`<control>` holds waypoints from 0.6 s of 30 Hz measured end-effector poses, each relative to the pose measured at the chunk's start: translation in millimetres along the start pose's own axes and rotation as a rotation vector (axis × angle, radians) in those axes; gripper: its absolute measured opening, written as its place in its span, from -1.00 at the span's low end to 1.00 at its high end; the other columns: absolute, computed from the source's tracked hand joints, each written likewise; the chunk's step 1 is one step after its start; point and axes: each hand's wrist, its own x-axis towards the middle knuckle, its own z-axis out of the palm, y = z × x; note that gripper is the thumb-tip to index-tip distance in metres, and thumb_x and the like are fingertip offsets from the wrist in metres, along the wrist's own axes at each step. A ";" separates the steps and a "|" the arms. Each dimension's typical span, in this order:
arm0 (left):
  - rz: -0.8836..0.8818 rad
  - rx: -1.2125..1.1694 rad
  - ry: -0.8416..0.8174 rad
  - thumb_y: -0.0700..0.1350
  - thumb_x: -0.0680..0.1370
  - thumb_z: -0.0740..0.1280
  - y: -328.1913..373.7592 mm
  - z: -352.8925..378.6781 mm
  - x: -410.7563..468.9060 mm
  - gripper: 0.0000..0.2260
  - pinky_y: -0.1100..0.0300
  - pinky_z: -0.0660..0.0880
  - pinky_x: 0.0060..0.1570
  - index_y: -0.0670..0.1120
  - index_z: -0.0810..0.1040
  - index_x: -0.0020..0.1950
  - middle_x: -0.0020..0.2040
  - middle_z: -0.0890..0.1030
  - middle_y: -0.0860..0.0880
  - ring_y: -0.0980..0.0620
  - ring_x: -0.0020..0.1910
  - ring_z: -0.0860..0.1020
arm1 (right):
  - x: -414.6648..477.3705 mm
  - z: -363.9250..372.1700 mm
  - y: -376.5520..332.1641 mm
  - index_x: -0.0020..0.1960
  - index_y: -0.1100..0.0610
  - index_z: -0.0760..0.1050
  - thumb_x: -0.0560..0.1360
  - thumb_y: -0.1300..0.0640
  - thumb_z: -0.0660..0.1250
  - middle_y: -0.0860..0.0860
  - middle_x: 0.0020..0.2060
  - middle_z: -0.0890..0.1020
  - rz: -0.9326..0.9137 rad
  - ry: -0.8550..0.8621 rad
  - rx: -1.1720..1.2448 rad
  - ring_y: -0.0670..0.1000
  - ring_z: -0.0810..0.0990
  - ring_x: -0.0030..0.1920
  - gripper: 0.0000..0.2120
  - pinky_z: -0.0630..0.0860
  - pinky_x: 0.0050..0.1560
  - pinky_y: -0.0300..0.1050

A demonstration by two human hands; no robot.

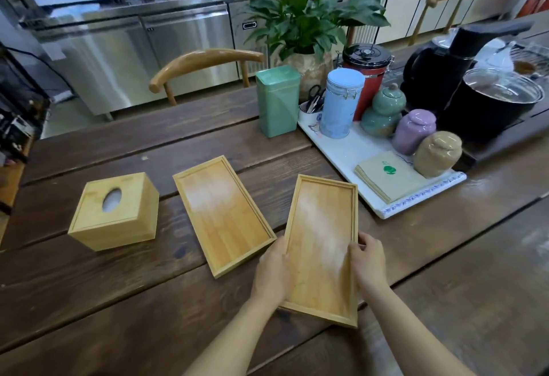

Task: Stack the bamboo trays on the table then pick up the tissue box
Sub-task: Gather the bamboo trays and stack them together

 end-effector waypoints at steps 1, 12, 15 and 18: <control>-0.002 -0.017 -0.005 -0.18 0.63 0.14 0.5 -2.2 -1.4 -0.70 0.25 0.41 0.07 0.00 0.42 0.34 0.21 0.55 0.05 0.12 0.11 0.47 | -0.4 -1.3 -0.3 0.03 0.34 0.55 0.49 0.31 0.19 0.27 -0.01 0.62 0.001 0.004 -0.029 0.20 0.57 -0.05 -0.78 0.53 0.04 0.21; -0.059 0.045 0.448 -0.09 0.60 0.21 -10.5 -61.1 6.1 -0.65 0.15 0.32 0.27 -0.13 0.39 0.37 0.33 0.48 -0.07 -0.03 0.33 0.40 | -2.6 28.8 -82.5 0.32 0.24 0.38 0.54 0.18 0.20 0.16 0.28 0.45 -0.494 -0.142 -0.371 0.12 0.37 0.30 -0.64 0.26 0.31 -0.06; -0.254 0.007 0.457 -0.07 0.58 0.24 -22.2 -78.2 18.1 -0.47 0.03 0.13 0.45 -0.12 0.16 0.51 0.53 0.23 -0.09 -0.07 0.51 0.16 | -6.4 67.0 -96.6 0.41 0.24 0.27 0.55 0.09 0.21 0.17 0.39 0.34 -0.513 -0.362 -0.432 0.12 0.29 0.39 -0.53 0.23 0.39 -0.03; -0.454 -0.242 0.446 -0.13 0.58 0.24 -34.5 -82.2 27.4 -0.44 -0.10 0.12 0.47 -0.09 0.09 0.53 0.56 0.15 -0.11 -0.11 0.53 0.12 | -6.1 108.0 -97.7 0.48 0.21 0.12 0.53 0.01 0.24 0.18 0.48 0.22 -0.348 -0.523 -0.483 0.17 0.18 0.47 -0.39 0.17 0.46 0.05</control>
